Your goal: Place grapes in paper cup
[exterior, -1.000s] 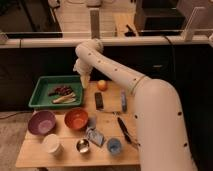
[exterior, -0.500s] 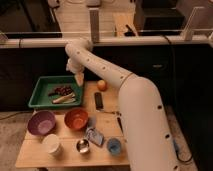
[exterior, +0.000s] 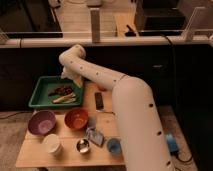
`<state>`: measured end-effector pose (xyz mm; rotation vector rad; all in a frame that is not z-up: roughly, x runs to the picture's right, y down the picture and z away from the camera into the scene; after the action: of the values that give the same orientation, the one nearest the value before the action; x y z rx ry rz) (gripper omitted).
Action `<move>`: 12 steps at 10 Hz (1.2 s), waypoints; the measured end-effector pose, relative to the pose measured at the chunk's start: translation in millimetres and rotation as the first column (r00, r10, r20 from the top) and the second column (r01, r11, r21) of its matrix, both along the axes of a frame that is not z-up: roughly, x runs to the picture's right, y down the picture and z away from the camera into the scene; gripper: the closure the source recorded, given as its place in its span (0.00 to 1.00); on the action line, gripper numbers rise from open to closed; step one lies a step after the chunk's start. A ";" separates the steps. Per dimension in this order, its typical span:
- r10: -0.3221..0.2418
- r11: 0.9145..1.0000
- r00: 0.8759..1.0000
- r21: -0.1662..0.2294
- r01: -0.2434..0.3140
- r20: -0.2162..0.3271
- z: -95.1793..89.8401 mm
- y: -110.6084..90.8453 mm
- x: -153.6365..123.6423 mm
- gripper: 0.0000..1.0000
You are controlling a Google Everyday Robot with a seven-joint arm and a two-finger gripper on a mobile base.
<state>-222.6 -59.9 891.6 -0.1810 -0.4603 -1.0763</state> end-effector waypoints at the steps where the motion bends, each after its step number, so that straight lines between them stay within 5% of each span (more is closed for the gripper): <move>1: -0.039 0.999 0.999 0.006 0.038 0.022 4.9 5.8 -2.9 0.20; 6: -0.146 0.989 0.975 0.036 0.142 0.167 7.2 19.0 -23.7 0.20; 9: -0.217 0.975 0.945 0.111 0.195 0.245 10.1 24.1 -36.0 0.20; 12: -0.247 0.962 0.930 0.181 0.202 0.273 20.8 20.1 -35.9 0.20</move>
<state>-258.5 -39.8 912.4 0.0639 -0.6334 -1.3675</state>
